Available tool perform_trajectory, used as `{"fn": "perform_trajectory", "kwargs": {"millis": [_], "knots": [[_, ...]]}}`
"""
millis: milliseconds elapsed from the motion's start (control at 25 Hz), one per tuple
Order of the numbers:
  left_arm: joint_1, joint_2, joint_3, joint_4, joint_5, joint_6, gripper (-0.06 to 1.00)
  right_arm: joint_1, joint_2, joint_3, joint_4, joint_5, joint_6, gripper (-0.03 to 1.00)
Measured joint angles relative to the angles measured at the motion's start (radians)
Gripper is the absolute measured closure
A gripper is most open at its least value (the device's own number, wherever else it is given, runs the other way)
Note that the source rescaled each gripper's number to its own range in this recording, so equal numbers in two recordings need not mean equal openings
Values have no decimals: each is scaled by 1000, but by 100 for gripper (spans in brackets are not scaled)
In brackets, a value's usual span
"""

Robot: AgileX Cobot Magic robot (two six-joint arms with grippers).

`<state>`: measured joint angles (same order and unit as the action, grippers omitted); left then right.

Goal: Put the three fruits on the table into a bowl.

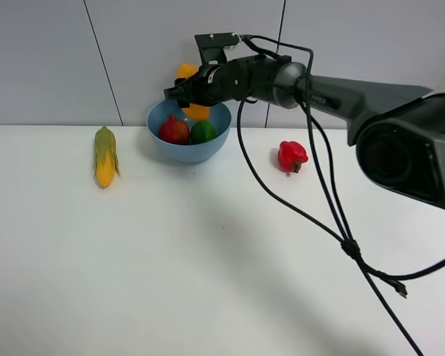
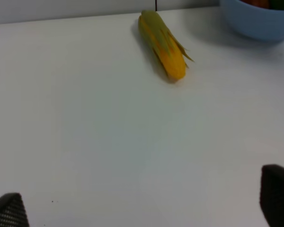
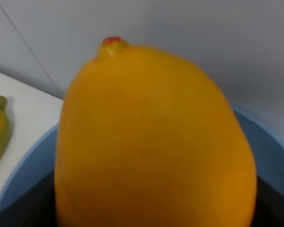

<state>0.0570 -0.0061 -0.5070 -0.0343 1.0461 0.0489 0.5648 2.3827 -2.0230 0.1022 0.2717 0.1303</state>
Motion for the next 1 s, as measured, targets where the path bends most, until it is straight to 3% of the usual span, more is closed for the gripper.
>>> {"fn": "perform_trajectory", "kwargs": {"millis": [200, 240, 280, 320, 360, 440, 560, 680, 840, 1000], "knots": [[0, 0, 0, 0, 0, 0, -4, 0, 34, -51, -24, 71, -46, 92], [0, 0, 0, 0, 0, 0, -4, 0, 34, -51, -26, 76, -58, 86], [0, 0, 0, 0, 0, 0, -4, 0, 34, -53, -27, 76, -68, 67], [0, 0, 0, 0, 0, 0, -4, 0, 34, -55, -28, 76, -76, 39], [0, 0, 0, 0, 0, 0, -4, 0, 34, -56, -29, 76, -79, 22], [0, 0, 0, 0, 0, 0, -4, 0, 33, -56, -29, 76, -84, 6], [0, 0, 0, 0, 0, 0, -4, 1, 20, -57, -29, 91, -85, -1], [0, 0, 0, 0, 0, 0, -4, 13, -40, -57, -29, 195, -90, -3], [0, 0, 0, 0, 0, 0, -4, 44, -167, -58, -23, 417, -105, -3], [0, 0, 0, 0, 0, 0, -4, 56, -280, -61, -20, 723, -111, -3]]}}
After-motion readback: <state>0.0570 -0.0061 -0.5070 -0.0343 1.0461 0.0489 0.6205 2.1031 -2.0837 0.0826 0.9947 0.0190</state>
